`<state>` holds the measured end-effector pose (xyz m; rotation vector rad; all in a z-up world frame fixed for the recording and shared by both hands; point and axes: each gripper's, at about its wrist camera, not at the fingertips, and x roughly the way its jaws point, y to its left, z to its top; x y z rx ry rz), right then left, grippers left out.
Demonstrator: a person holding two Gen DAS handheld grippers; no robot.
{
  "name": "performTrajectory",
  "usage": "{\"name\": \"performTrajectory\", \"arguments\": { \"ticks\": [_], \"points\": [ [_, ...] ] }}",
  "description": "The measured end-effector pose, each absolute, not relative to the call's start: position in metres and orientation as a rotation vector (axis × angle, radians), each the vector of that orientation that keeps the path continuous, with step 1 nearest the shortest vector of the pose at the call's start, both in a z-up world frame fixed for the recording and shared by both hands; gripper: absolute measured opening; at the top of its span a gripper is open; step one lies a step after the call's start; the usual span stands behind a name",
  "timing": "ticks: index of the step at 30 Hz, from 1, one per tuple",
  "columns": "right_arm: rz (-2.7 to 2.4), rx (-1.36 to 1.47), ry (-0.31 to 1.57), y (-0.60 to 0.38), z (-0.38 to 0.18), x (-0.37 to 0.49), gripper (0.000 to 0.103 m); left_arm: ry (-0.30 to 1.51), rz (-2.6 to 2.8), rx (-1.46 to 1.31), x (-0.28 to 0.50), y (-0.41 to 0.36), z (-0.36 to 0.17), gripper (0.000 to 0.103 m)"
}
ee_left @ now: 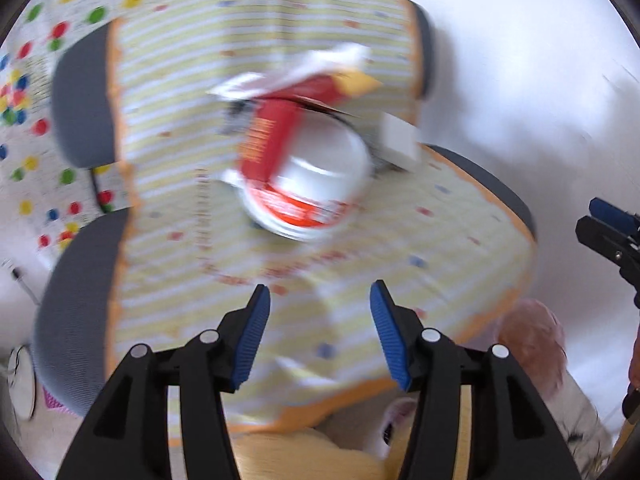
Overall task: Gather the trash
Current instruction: 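Move both tools back to the chair and grasp the white paper bag with the right tool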
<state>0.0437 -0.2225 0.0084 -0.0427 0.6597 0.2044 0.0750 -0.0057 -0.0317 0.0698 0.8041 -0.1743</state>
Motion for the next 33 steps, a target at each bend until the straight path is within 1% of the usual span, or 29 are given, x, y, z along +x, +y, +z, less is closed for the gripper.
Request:
{"name": "performTrajectory", "arguments": {
  "ticks": [6,9,11,13,16,17,21,23,24,26,27,28,31,33],
  "points": [
    [0.327,-0.126,0.603,-0.163,0.057,0.104,0.075,0.776,-0.063,0.04,0.101,0.047,-0.006,0.051],
    [0.384,-0.16,0.59,-0.129,0.077,0.134,0.075,0.766,-0.032,0.03,0.116,0.067,0.002,0.053],
    [0.414,-0.198,0.6,-0.103,0.082,0.157,0.071,0.766,-0.017,0.019,0.127,0.079,0.004,0.053],
    [0.448,-0.237,0.643,-0.077,0.079,0.185,0.059,0.77,-0.008,0.008,0.14,0.09,0.004,0.053],
    [0.469,-0.311,0.697,-0.047,0.066,0.216,0.048,0.775,0.012,-0.01,0.158,0.106,0.003,0.053],
    [0.47,-0.343,0.715,-0.039,0.061,0.225,0.046,0.777,0.019,-0.015,0.162,0.111,0.003,0.053],
    [0.445,-0.461,0.755,-0.016,0.04,0.252,0.045,0.788,0.031,-0.039,0.177,0.126,-0.001,0.053],
    [0.409,-0.508,0.774,-0.008,0.028,0.267,0.041,0.793,0.029,-0.043,0.18,0.128,-0.004,0.053],
    [0.406,-0.509,0.785,-0.007,0.026,0.273,0.028,0.796,0.026,-0.043,0.181,0.128,-0.006,0.053],
    [0.419,-0.473,0.813,-0.009,0.022,0.282,0.007,0.8,0.021,-0.045,0.182,0.128,-0.007,0.053],
    [0.426,-0.442,0.807,-0.012,0.025,0.282,0.003,0.801,0.016,-0.045,0.181,0.127,-0.008,0.053],
    [0.421,-0.421,0.786,-0.014,0.029,0.28,0.002,0.801,0.013,-0.044,0.181,0.127,-0.008,0.053],
    [0.383,-0.317,0.621,-0.038,0.071,0.256,0.002,0.793,-0.003,-0.039,0.178,0.122,-0.004,0.053],
    [0.354,-0.27,0.549,-0.057,0.096,0.239,0.002,0.779,-0.019,-0.029,0.176,0.116,0.002,0.054]
  ]
}}
